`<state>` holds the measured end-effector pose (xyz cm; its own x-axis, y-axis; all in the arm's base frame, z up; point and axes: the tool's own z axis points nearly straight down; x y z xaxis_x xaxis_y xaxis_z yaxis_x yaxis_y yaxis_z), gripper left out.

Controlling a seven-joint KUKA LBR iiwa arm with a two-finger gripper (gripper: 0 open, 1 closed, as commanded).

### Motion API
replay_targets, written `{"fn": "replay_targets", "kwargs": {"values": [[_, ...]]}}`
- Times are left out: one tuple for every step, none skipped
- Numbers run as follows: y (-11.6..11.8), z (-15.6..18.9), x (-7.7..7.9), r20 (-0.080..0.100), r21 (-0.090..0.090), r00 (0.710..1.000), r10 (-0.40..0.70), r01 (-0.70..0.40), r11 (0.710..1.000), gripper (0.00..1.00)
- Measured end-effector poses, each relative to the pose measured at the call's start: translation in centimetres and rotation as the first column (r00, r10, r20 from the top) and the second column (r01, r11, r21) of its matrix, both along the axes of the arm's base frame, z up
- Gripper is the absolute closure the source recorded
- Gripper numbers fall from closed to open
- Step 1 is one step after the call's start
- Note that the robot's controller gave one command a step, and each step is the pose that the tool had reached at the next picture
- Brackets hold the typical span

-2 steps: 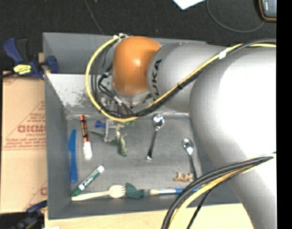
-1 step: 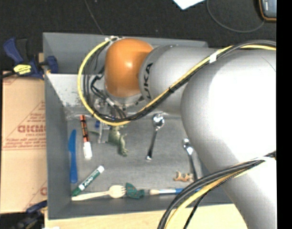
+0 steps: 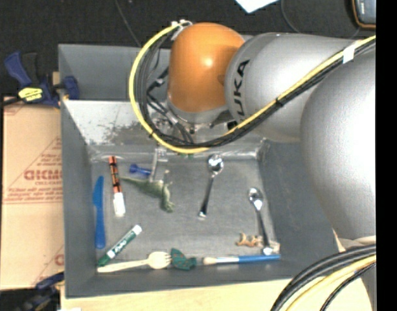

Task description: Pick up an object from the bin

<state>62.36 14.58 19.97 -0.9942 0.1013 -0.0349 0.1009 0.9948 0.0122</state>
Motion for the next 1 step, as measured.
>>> {"fn": "replay_targets", "kwargs": {"values": [[-0.51, -3.15, 0.6, 0.007, 0.0, 1.0, 0.001, -0.001, 1.0, 0.0]]}}
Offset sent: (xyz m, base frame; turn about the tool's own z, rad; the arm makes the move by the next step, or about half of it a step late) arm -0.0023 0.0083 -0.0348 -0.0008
